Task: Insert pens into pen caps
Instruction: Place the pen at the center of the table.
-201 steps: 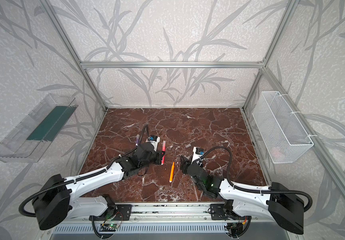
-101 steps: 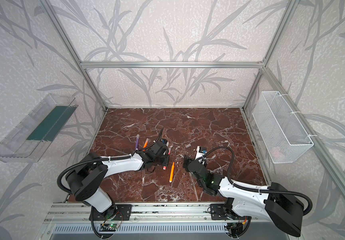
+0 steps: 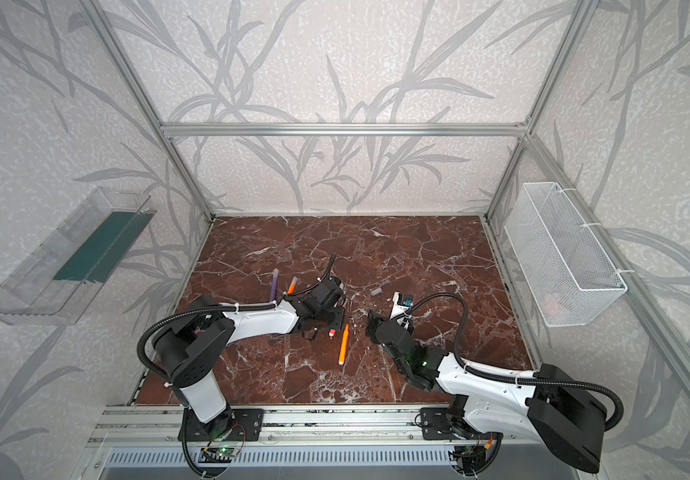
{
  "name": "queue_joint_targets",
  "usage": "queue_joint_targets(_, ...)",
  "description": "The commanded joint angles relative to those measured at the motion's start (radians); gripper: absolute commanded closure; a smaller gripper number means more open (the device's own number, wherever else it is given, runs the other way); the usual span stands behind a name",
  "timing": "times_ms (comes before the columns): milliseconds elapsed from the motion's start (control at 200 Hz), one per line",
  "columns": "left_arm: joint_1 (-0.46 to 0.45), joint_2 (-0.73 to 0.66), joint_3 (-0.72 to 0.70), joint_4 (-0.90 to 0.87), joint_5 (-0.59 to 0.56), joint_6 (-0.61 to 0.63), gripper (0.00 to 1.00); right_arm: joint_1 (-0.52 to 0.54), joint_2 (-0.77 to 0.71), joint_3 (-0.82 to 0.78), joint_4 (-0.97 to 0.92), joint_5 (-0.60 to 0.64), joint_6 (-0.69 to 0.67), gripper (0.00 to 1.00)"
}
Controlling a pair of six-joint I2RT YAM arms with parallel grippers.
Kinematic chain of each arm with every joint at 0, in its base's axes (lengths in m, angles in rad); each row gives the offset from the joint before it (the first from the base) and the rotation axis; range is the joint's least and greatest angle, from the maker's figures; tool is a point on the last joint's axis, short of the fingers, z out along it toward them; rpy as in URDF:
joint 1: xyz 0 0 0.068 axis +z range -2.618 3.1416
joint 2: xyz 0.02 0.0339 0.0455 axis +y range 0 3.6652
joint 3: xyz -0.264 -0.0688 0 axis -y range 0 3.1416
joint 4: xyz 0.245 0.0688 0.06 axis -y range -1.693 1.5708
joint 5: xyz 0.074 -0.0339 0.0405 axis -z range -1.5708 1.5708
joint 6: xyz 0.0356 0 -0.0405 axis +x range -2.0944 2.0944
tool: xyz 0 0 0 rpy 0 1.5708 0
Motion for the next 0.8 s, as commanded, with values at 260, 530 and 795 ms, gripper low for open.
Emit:
queue_joint_targets(260, 0.000, -0.050, -0.004, -0.024, -0.008, 0.014, 0.58, -0.009, -0.023, 0.008, -0.016, 0.021, -0.010, 0.21)
queue_joint_targets(530, -0.004, -0.216, -0.055, -0.040, 0.011, 0.042, 0.40, -0.029, -0.060, -0.002, -0.037, 0.031, -0.017, 0.21)
queue_joint_targets(795, -0.109, -0.462, -0.148, -0.057, -0.009, 0.074, 0.34, -0.100, -0.118, -0.022, -0.062, 0.002, -0.022, 0.21)
